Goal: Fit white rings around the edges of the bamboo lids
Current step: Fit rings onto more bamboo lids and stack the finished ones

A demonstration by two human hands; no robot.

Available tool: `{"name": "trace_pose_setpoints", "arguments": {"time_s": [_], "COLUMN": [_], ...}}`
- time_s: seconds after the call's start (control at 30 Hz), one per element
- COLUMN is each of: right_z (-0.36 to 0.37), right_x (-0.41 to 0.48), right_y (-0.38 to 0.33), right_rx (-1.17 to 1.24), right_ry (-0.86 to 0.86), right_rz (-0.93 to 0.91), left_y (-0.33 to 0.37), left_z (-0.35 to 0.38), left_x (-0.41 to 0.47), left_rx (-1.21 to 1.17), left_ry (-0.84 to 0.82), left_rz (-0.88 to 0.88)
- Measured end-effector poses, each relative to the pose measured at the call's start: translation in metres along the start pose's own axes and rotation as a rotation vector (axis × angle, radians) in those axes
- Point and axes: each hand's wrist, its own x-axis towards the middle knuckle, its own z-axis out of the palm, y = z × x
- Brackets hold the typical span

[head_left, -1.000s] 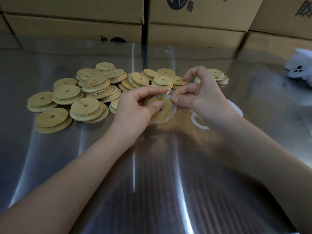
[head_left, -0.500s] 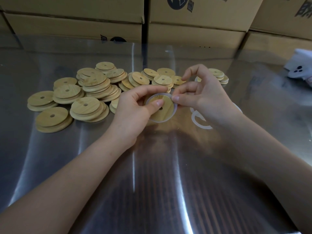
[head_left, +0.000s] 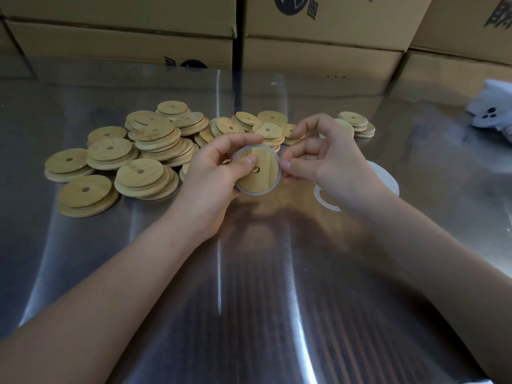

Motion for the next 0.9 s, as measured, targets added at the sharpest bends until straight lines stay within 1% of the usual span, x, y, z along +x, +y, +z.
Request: {"name": "trace_pose_setpoints", "arguments": {"time_s": [0.2, 0.3, 0.5, 0.7, 0.9], "right_z": [0.001, 0.0, 0.006, 0.01, 0.005], "right_x": [0.001, 0.001, 0.001, 0.0, 0.002], "right_y": [0.003, 0.003, 0.003, 0.007, 0.009], "right_rx": [0.009, -0.009, -0.016, -0.03, 0.093], "right_ry": [0.003, -0.003, 0.037, -0.063, -0.052], "right_rz": [-0.014, -0.03, -0.045, 0.083, 0.126], "left_y": [0.0, 0.001, 0.0, -0.003, -0.004], "left_z": [0.004, 0.004, 0.004, 0.003, 0.001], "left_x": [-0.002, -0.004, -0.002, 0.0, 0.002], "left_rx": [0.025, 0.062, 0.03, -0.112, -0.159], "left_ry": [-0.034, -0.048, -0.022, -0.033, -0.025], "left_rz": [-0.027, -0.013, -0.012, -0.013, -0.059]}}
